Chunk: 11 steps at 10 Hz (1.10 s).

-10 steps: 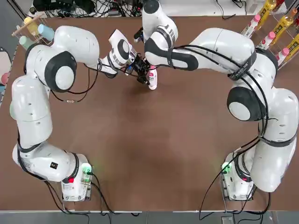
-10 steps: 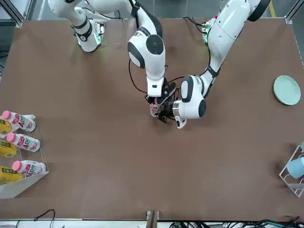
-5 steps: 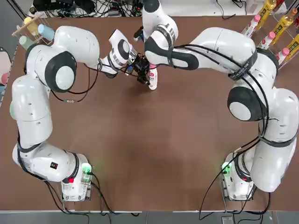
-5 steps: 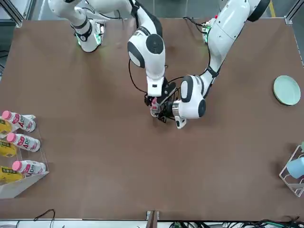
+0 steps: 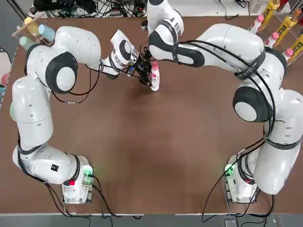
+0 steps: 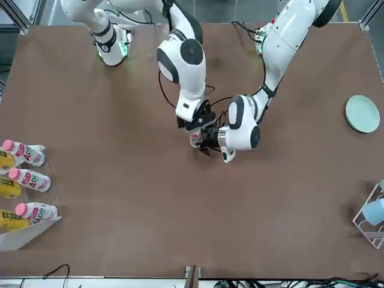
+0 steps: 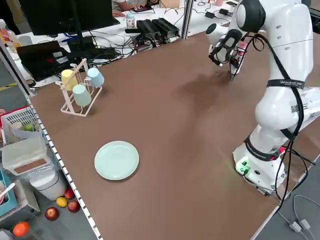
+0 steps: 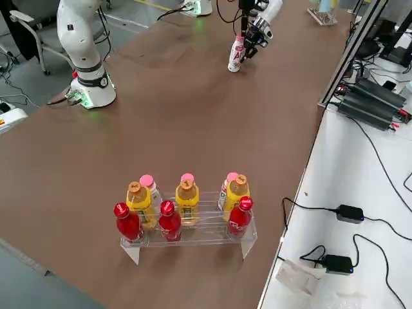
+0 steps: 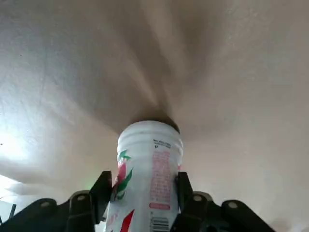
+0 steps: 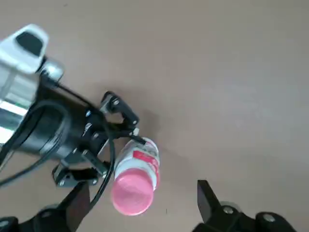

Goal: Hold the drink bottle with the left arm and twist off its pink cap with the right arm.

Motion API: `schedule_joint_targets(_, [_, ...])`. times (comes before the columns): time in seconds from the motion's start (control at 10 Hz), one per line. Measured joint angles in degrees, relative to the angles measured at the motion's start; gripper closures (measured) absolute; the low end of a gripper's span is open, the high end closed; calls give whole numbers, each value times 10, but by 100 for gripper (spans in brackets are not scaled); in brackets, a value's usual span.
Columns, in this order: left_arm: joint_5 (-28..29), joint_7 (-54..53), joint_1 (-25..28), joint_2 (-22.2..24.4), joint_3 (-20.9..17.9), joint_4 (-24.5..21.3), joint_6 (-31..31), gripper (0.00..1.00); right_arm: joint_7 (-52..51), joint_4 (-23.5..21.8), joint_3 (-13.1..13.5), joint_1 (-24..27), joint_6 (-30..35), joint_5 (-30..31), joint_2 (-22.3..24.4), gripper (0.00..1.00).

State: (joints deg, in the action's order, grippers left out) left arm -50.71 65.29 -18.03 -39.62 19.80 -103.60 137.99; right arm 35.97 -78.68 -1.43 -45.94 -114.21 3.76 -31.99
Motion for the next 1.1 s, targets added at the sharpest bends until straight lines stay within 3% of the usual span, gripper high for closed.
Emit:
schedule_joint_targets(0.3, [0, 0, 0, 0, 0, 0, 0, 40, 93, 0, 0, 7, 7, -4, 0, 5])
schedule_joint_targets(0.7, [0, 0, 0, -1, 0, 1, -1, 40, 207, -1, -3, 5, 9, -64, 0, 13])
schedule_joint_targets(1.1, [0, 0, 1, -1, 0, 1, -2, 40, 246, -6, -2, 4, 13, -65, 0, 23])
